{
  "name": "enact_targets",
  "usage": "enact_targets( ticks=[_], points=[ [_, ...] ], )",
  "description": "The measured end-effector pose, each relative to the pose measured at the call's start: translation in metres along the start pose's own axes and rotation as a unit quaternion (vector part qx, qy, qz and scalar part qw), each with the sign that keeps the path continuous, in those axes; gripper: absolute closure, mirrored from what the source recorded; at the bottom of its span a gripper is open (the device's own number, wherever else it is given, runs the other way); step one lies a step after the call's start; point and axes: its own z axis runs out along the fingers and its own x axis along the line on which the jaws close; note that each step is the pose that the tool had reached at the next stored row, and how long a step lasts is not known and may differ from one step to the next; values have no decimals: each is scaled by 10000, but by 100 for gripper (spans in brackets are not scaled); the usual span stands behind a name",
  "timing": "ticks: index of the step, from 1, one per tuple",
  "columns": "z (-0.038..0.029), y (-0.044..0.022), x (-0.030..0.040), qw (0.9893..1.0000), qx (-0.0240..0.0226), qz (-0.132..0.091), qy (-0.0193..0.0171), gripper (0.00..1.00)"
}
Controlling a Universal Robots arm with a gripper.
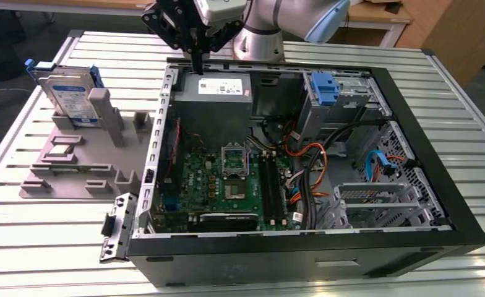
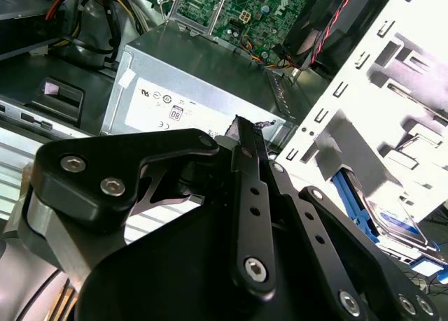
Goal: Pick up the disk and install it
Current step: 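Reach for the disk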
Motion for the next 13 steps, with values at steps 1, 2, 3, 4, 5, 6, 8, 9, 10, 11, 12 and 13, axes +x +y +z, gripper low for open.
enact_targets(
  ticks=[1, 2, 3, 4, 5, 6, 8, 9, 10, 11, 12, 13],
  points=[
    [0, 0, 1, 10000, 0, 0, 0, 89],
    [0, 0, 5, 10000, 0, 1, 0, 89],
    [-1, -2, 15, 10000, 0, 1, 0, 89],
    [-1, -3, 30, 10000, 0, 0, 0, 89],
    [-1, -4, 51, 10000, 0, 0, 0, 89],
    [-1, -6, 72, 10000, 0, 0, 0, 89],
    [-2, -9, 119, 10000, 0, 0, 0, 89],
    [-2, -11, 146, 10000, 0, 1, 0, 89],
    [-3, -14, 177, 10000, 0, 0, 0, 89],
    [-4, -16, 211, 10000, 0, 0, 0, 89],
    [-4, -19, 245, 10000, 0, -1, 0, 89],
    [-5, -21, 282, 10000, 0, 0, 0, 89]
  ],
)
